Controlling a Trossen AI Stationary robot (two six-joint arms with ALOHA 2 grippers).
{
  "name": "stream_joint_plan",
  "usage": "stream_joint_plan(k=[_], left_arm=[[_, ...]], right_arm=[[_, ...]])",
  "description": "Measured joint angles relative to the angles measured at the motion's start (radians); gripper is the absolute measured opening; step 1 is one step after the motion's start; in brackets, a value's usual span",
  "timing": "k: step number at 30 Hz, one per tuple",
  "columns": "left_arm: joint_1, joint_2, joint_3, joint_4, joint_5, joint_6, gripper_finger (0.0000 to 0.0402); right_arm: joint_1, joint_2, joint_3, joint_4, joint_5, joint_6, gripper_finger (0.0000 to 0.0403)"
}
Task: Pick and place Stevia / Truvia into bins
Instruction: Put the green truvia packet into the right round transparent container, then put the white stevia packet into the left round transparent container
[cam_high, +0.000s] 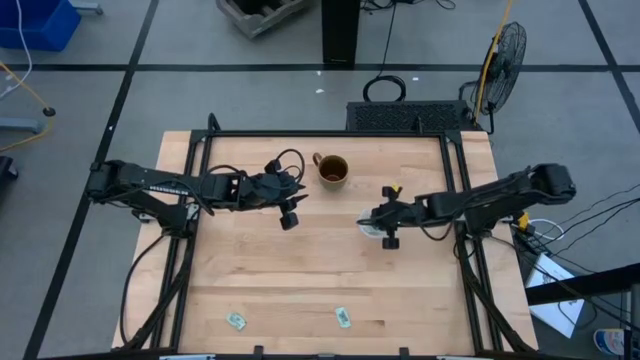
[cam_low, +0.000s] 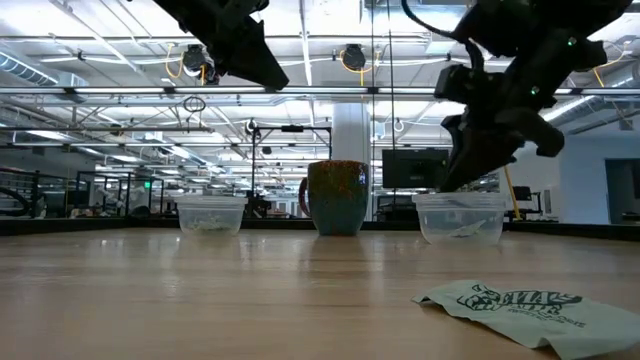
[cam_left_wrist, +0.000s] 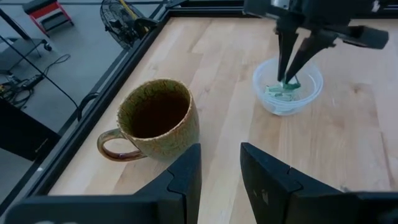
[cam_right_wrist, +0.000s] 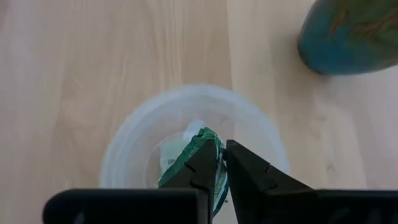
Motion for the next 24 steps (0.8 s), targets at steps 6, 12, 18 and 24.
stream_joint_plan(k=[6, 12, 18, 24], left_arm=[[0.000, 0.000, 0.000, 0.000, 0.000, 0.000, 0.0118], [0.000, 0.000, 0.000, 0.000, 0.000, -0.001, 0.0118], [0.000, 0.000, 0.000, 0.000, 0.000, -0.005, 0.0118], [-0.001, 0.000, 0.000, -0.002, 0.005, -0.024, 0.0118]], right_arm=[[-0.002, 0.062, 0.000, 0.003, 0.001, 0.002, 0.0027], [-0.002, 0.100, 0.000, 0.002, 0.002, 0.001, 0.0048], [-0.002, 0.090, 0.000, 0.012, 0.006, 0.000, 0.0083], [-0.001, 0.091, 0.001, 0.077, 0.006, -0.009, 0.0105]])
